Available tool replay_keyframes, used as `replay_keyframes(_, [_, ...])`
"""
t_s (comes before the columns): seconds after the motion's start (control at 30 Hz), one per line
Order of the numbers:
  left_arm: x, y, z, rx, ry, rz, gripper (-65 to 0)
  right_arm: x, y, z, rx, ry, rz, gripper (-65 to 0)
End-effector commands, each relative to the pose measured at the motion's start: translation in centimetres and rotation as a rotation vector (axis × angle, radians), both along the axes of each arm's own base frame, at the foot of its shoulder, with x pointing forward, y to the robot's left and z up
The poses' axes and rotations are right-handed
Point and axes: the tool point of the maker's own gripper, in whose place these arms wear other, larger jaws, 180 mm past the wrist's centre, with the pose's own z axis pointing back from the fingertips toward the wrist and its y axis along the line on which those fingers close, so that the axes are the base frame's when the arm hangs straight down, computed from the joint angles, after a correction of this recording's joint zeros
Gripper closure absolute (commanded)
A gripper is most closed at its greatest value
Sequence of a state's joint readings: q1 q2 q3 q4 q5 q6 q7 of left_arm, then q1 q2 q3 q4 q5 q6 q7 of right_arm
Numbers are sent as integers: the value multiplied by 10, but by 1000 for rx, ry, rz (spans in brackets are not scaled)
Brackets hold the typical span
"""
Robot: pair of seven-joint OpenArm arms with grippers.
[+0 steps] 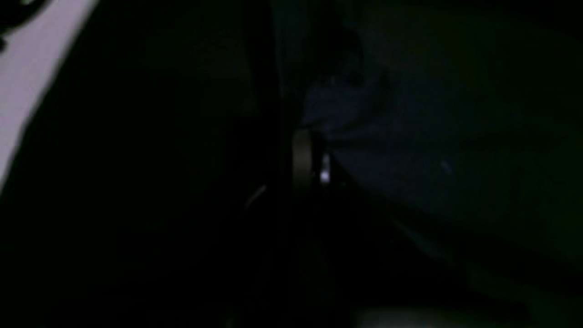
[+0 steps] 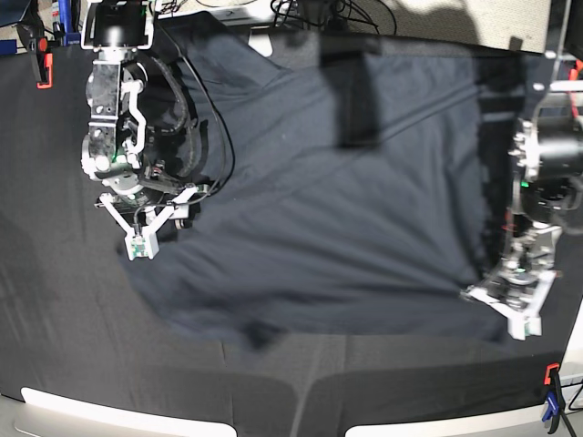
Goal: Layout the t-shirt on the table in an organized manner, then fold the t-shirt properly
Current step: 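Move the left gripper to the shirt hem corner and grasp it, then drag the shirt with both grippers toward the collar, stretching it flat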
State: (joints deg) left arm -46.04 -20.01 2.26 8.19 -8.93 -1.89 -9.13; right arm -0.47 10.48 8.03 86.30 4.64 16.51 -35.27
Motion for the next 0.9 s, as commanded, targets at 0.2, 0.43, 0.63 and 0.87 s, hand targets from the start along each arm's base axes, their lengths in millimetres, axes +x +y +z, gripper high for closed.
replay_keyframes(0.2, [16, 13, 35, 34, -102, 16, -143, 12, -2, 17, 1, -60, 0, -299])
replay_keyframes(0.43, [19, 23, 46, 70, -128, 60, -52, 12, -2, 17, 1, -60, 0, -299])
replay_keyframes(0.63, [17, 20, 38, 49, -90, 46, -207, 12, -2, 17, 0, -60, 0, -299])
replay_keyframes(0.87, [19, -4, 28, -34, -45, -63, -201, 18, 0, 33, -5, -108, 9, -299])
